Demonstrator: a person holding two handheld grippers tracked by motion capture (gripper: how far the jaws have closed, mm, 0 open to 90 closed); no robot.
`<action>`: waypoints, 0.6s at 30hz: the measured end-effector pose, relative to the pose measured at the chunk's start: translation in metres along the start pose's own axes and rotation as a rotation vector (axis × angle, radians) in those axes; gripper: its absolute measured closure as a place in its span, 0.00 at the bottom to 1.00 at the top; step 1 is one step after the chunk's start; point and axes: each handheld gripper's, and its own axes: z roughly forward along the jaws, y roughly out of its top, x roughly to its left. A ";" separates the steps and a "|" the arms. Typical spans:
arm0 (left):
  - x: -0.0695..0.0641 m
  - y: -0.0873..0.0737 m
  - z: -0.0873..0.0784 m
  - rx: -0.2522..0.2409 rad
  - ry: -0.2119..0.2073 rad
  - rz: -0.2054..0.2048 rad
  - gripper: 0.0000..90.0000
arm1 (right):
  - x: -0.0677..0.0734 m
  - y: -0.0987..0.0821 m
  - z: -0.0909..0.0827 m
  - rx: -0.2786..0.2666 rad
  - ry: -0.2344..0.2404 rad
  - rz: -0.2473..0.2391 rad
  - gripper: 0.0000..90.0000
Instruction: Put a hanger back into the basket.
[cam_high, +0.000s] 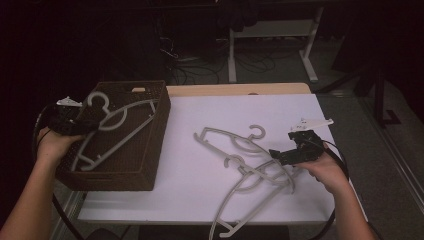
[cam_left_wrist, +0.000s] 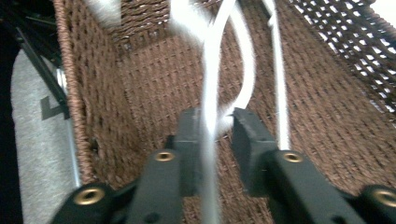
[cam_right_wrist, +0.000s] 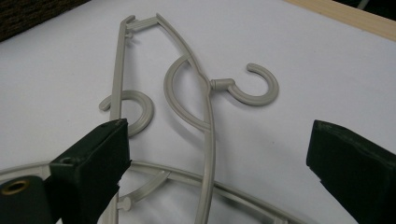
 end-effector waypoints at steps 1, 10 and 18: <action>-0.001 0.000 -0.001 -0.015 -0.009 -0.003 0.65 | 0.001 0.000 0.000 -0.002 0.000 -0.001 0.07; -0.030 0.018 -0.023 -0.158 -0.166 -0.018 0.42 | 0.004 -0.003 0.000 0.000 0.001 0.003 0.06; -0.095 0.045 -0.031 -0.258 -0.365 0.047 0.36 | 0.005 -0.004 0.006 0.030 0.005 0.009 0.06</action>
